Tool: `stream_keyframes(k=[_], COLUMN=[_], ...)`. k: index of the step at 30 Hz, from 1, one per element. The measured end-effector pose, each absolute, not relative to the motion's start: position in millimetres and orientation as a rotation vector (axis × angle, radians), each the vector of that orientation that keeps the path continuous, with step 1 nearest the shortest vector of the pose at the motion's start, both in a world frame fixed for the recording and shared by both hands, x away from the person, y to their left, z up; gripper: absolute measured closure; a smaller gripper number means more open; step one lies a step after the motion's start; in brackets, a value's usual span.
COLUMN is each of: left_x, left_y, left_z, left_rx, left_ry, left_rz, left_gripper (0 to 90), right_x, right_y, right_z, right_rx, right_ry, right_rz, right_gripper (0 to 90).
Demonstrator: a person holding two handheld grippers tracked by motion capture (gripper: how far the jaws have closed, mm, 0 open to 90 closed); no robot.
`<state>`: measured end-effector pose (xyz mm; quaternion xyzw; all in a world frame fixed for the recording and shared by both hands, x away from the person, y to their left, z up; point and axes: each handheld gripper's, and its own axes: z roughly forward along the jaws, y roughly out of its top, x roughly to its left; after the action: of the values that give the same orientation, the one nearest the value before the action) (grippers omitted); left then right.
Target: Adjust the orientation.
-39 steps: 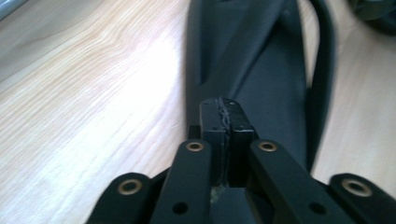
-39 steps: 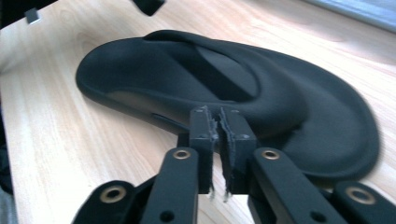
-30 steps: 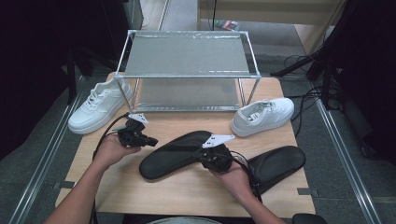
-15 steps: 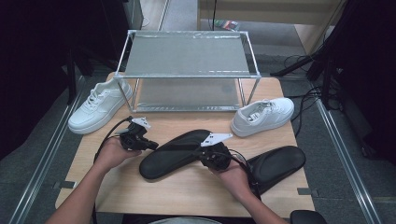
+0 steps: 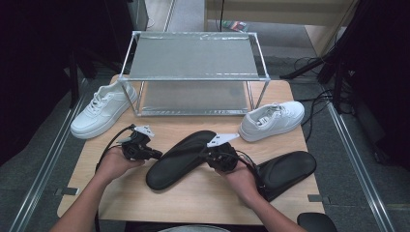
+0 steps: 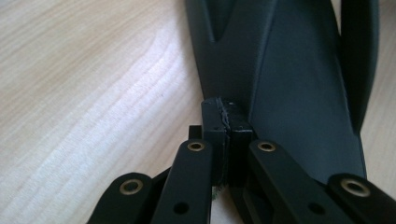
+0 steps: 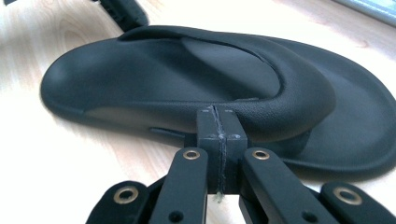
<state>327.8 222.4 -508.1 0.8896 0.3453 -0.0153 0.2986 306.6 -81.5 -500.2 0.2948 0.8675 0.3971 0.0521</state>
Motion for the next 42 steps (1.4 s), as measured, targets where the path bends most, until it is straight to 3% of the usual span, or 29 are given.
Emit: stream_keyframes(k=[13, 38, 42], left_x=[310.0, 296.6, 297.5], left_y=[223.4, 202.8, 207.6], left_z=[-510.7, -509.6, -503.6], left_rx=[2.335, 2.388, 2.335], left_ry=[0.926, 0.816, 0.822], left_rz=[-0.134, -0.184, -0.167], left_gripper=[90.0, 90.0, 86.3], right_x=[328.1, 349.8, 351.1], right_y=[-72.7, -56.5, -58.5], right_z=[-500.8, -503.1, -502.0], right_rx=[0.934, 0.966, 0.980], right_ry=[2.604, 2.546, 2.548], right_rz=[1.216, 1.228, 1.234], right_gripper=[90.0, 90.0, 89.4])
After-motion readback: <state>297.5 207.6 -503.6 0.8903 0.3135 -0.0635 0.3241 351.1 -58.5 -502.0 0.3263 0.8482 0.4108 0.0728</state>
